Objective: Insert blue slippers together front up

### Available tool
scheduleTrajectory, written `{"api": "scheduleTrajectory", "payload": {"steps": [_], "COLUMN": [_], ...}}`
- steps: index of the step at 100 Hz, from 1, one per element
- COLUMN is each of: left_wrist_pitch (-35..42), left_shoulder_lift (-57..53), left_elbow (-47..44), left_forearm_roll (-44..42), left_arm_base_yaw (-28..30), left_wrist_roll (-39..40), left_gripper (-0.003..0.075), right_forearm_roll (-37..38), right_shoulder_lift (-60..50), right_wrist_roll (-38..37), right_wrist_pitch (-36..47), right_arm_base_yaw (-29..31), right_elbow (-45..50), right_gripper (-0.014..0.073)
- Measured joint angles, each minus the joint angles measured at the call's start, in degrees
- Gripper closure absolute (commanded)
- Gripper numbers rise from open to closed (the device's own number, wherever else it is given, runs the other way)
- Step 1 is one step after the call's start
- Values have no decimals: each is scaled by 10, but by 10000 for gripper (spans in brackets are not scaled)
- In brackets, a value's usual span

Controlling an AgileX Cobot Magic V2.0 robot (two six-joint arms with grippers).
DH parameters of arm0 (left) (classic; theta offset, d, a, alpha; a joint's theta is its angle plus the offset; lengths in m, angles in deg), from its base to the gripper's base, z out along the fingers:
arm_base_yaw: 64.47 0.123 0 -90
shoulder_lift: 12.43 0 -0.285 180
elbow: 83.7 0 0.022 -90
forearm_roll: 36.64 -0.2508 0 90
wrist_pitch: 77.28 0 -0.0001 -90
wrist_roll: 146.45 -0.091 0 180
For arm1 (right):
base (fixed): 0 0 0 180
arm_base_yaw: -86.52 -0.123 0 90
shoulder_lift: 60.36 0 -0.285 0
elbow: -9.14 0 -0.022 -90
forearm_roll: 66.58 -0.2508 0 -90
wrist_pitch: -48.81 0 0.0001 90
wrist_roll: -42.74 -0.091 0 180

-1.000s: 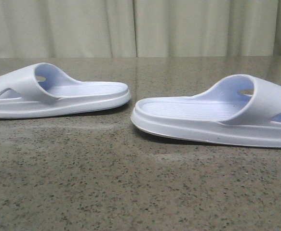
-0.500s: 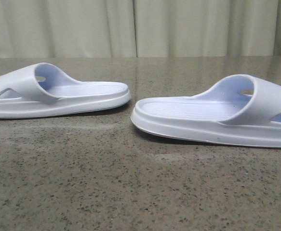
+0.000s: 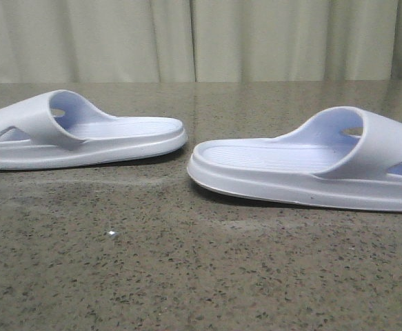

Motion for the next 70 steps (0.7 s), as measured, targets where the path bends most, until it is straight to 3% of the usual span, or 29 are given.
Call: {"api": "scheduleTrajectory", "payload": {"steps": [33,70], "left_wrist_pitch": [45,62], "left_shoulder_lift": [88,162], "left_elbow": [0,8], "left_forearm_roll": [74,100], "left_arm_base_yaw": [0,0], "left_wrist_roll": [0,0], "left_gripper": [192,192], "right_forearm_roll": [-1,-3], "right_shoulder_lift": [0,0], "right_wrist_roll": [0,0], "right_wrist_pitch": [0,0], "right_arm_base_yaw": [0,0], "right_elbow": [0,0], "right_gripper": [117,117]}}
